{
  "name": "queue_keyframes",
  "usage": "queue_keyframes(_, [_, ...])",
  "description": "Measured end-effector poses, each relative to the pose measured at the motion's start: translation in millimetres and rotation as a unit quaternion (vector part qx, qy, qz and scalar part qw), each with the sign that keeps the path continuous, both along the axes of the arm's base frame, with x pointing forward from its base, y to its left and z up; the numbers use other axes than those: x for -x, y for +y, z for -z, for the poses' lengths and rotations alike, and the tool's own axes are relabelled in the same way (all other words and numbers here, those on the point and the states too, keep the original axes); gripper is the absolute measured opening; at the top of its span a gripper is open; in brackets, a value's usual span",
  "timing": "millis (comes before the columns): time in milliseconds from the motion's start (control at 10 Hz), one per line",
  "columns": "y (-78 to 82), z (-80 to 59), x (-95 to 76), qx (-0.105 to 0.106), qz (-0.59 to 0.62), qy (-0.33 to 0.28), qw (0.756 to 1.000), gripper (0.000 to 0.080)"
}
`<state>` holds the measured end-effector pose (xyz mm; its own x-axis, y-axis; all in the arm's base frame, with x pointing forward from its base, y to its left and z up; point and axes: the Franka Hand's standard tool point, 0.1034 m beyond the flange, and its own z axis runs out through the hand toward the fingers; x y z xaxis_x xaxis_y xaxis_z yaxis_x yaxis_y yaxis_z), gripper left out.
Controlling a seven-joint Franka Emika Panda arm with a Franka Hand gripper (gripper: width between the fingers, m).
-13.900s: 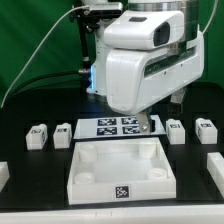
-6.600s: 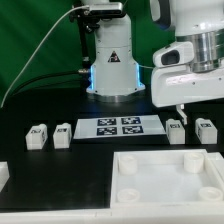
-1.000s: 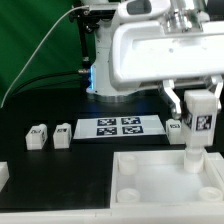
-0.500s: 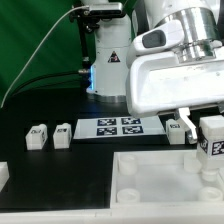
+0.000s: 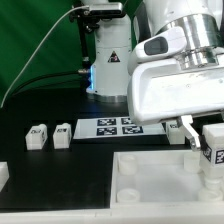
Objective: Assemble one leg
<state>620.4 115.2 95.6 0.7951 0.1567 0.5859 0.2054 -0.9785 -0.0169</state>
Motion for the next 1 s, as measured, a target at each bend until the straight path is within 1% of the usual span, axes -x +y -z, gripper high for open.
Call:
queue_keyframes(300, [-1.7, 15.0, 4.0, 0.002, -0.001, 0.007, 1.000, 0.0291])
queue_keyframes(500, [-5.3, 20.5, 5.8, 0.005, -0.002, 0.010, 1.000, 0.0291])
queue_keyframes(600, [-5.3, 20.8, 5.6, 0.005, -0.002, 0.008, 1.000, 0.0291])
queue_keyframes(800, [-5.1, 21.7, 2.1, 0.003, 0.000, -0.014, 1.000, 0.0291])
queue_keyframes(1000, [-5.1, 21.7, 2.1, 0.003, 0.000, -0.014, 1.000, 0.0291])
